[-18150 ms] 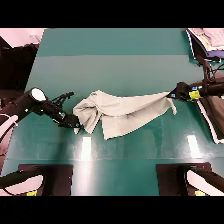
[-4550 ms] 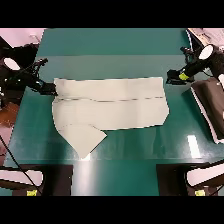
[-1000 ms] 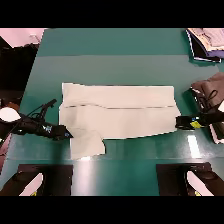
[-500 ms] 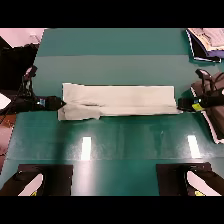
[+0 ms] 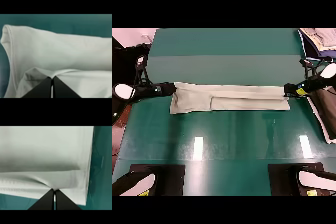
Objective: Fold the shirts.
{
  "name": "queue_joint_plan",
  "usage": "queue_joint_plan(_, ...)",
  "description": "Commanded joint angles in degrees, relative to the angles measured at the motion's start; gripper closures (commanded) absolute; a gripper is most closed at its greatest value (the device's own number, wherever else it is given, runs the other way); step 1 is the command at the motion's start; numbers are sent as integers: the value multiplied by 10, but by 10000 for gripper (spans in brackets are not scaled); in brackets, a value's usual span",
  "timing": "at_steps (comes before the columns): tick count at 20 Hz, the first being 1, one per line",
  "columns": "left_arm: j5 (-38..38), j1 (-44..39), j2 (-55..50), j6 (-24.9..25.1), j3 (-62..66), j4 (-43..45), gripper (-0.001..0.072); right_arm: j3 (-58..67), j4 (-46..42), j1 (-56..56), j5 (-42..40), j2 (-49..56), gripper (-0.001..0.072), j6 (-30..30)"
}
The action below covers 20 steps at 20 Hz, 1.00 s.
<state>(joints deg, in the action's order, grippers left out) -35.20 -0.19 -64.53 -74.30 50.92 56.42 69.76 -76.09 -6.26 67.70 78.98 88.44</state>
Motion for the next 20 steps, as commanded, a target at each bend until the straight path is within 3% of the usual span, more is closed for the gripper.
queue_joint_plan(1,27,1,-62,12,42,2,676,42,1,1,-19,51,696,0)
queue_joint_plan(2,27,1,-76,9,52,2,675,51,7,1,-26,60,687,0)
queue_joint_plan(3,26,1,-83,4,58,1,584,64,21,1,-37,71,519,-1)
queue_joint_plan(4,29,1,-86,-11,60,1,284,79,42,0,-43,81,262,-2)
queue_joint_plan(5,27,1,-85,-25,60,2,73,96,65,-5,-44,89,181,-11)
queue_joint_plan(7,4,3,-84,-24,68,2,49,135,108,-22,-21,100,181,-45)
queue_joint_plan(9,-44,3,-84,-22,84,2,50,153,121,-48,30,101,181,-70)
queue_joint_plan(10,-76,3,-84,-22,92,2,126,153,122,-65,55,102,181,-80)
queue_joint_plan(12,-120,3,-84,-19,99,1,542,130,137,-102,89,106,181,-105)
queue_joint_plan(13,-134,3,-84,-16,99,2,678,111,163,-122,95,108,182,-119)
queue_joint_plan(20,-210,3,-84,-18,99,2,676,23,332,-215,99,181,183,-192)
